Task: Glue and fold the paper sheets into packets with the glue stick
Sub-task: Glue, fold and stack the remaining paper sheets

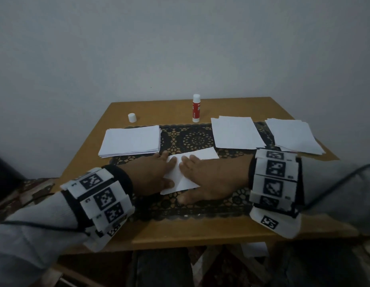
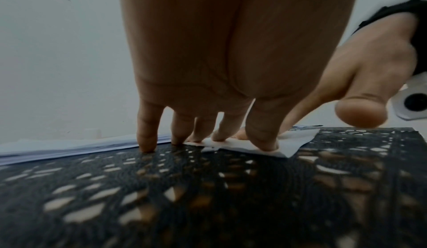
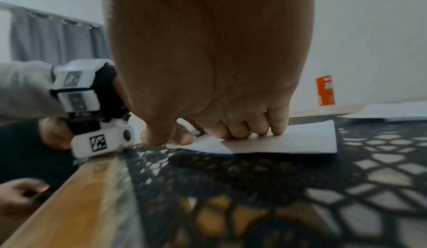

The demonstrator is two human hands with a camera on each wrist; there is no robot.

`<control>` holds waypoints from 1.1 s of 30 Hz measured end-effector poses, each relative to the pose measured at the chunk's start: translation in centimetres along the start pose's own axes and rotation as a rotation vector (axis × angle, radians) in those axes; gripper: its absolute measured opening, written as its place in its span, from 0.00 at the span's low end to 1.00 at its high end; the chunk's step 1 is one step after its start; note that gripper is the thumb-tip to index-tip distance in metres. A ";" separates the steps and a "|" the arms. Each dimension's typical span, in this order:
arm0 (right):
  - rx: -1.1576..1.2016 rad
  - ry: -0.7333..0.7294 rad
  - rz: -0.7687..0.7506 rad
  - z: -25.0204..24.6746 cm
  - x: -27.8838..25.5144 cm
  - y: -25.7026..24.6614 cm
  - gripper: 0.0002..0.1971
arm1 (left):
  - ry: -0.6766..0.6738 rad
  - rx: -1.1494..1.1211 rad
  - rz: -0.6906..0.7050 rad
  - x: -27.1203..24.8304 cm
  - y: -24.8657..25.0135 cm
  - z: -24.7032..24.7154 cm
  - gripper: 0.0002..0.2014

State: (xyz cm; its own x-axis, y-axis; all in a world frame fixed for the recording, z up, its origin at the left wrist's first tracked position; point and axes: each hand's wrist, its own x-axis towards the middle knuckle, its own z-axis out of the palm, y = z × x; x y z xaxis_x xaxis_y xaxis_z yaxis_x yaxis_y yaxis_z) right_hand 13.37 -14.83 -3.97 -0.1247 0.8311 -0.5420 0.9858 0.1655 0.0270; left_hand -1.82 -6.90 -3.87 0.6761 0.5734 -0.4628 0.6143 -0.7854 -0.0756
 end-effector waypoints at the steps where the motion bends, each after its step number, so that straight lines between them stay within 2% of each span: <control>1: -0.004 0.005 -0.003 -0.2 0.1 0.1 0.48 | 0.000 -0.011 -0.007 0.0 -0.1 0.0 0.36; 6: 0.026 0.059 0.067 -1.4 1.0 1.4 0.47 | -0.007 -0.028 -0.023 -0.1 0.2 -0.1 0.37; 11: -0.018 0.005 -0.052 0.2 -0.4 0.1 0.48 | 0.005 -0.029 -0.022 0.0 0.1 0.0 0.37; 16: 0.046 0.063 0.055 0.3 -1.0 1.7 0.48 | -0.011 -0.024 -0.027 -0.2 0.3 -0.1 0.36; 20: -0.021 -0.027 -0.089 2.8 -3.2 0.2 0.49 | -0.011 -0.030 -0.031 -0.2 0.3 -0.1 0.36; 25: 0.053 0.007 0.071 1.7 -3.1 3.1 0.45 | -0.028 -0.022 -0.037 -0.6 0.5 -0.4 0.36; 29: 0.025 -0.029 -0.005 2.0 -3.0 2.8 0.40 | -0.046 -0.018 -0.033 -0.6 0.4 -0.6 0.36; 33: 0.049 0.046 0.067 1.9 -2.6 4.1 0.36 | -0.067 -0.020 -0.018 -1.0 1.2 -0.3 0.36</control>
State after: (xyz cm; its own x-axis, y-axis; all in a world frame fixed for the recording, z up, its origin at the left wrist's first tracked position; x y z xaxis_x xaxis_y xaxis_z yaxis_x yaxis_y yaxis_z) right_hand 18.00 -17.34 -4.00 -0.0622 0.8633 -0.5008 0.9963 0.0833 0.0198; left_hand -1.60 -8.36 -3.21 0.6361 0.5703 -0.5197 0.6347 -0.7697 -0.0678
